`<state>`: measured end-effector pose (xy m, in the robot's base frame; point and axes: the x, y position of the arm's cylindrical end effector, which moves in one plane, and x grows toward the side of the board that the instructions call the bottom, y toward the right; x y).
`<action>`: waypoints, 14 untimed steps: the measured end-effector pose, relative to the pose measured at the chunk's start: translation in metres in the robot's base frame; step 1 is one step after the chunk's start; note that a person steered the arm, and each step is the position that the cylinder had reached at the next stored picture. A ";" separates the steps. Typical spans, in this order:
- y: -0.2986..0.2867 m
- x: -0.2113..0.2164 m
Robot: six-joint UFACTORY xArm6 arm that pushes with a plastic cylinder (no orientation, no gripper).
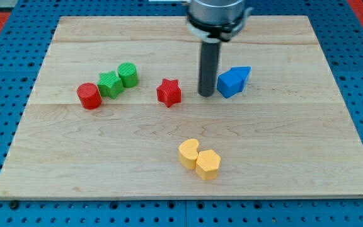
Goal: Separate the red star from green star to the center left
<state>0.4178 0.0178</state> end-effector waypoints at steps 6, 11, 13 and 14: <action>-0.191 -0.005; -0.231 0.000; -0.238 -0.017; -0.248 -0.039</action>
<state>0.3789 -0.2306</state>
